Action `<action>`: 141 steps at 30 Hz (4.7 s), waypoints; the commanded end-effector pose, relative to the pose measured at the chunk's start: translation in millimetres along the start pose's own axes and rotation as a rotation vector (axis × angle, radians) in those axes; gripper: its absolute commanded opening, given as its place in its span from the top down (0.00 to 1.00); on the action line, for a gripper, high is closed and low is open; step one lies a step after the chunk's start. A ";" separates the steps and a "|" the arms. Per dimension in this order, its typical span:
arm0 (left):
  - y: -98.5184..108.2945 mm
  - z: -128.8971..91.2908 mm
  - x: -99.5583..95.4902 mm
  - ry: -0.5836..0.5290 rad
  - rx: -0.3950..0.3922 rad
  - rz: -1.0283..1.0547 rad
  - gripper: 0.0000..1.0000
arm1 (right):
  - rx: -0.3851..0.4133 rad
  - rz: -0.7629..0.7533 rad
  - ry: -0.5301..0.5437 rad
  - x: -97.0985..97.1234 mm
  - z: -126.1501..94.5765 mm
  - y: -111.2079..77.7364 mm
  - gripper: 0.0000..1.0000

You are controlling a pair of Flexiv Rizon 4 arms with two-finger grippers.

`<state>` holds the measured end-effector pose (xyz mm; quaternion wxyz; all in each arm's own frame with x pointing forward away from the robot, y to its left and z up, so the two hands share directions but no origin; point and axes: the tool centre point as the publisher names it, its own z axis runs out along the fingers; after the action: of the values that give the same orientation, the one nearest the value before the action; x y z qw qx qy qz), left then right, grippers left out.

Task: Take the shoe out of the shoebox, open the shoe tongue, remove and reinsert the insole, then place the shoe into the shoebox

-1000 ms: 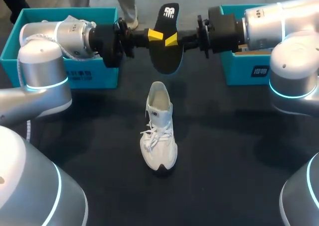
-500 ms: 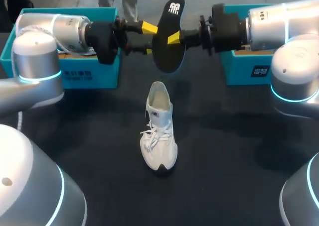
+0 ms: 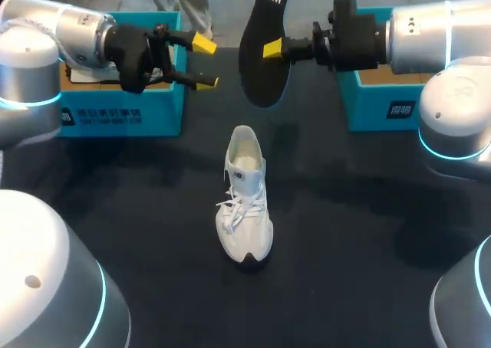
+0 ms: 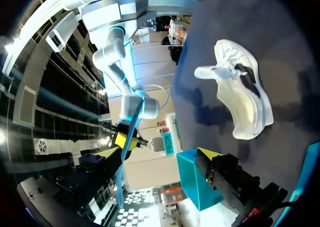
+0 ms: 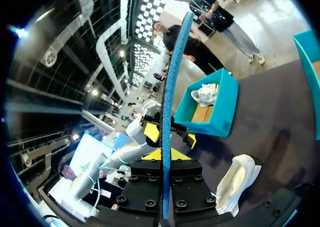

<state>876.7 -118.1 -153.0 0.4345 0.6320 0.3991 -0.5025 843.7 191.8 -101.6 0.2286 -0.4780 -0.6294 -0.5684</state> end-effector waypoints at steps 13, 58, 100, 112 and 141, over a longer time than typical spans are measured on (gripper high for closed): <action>7.4 -20.2 31.5 0.204 0.174 -0.027 0.00 | -0.038 -0.103 0.012 -2.4 11.4 3.4 1.00; 1.6 -21.7 44.3 0.289 0.203 -0.043 0.00 | -0.054 -0.102 0.032 -5.0 19.2 -0.5 1.00; -23.3 -23.6 89.4 0.329 0.036 -0.109 0.00 | 0.069 -0.450 0.128 -72.1 49.4 1.0 1.00; -21.9 -20.7 96.5 0.331 0.025 -0.136 0.00 | 0.071 -0.448 0.118 -74.3 50.1 -0.1 1.00; -29.5 -21.2 114.9 0.315 0.024 -0.218 0.00 | 0.036 -0.519 0.241 -116.7 73.5 -24.2 1.00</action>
<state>876.8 -81.5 -264.9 0.2992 0.6624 0.5221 -0.4462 886.5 214.2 -220.3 0.1515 -0.2317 -0.7093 -0.6483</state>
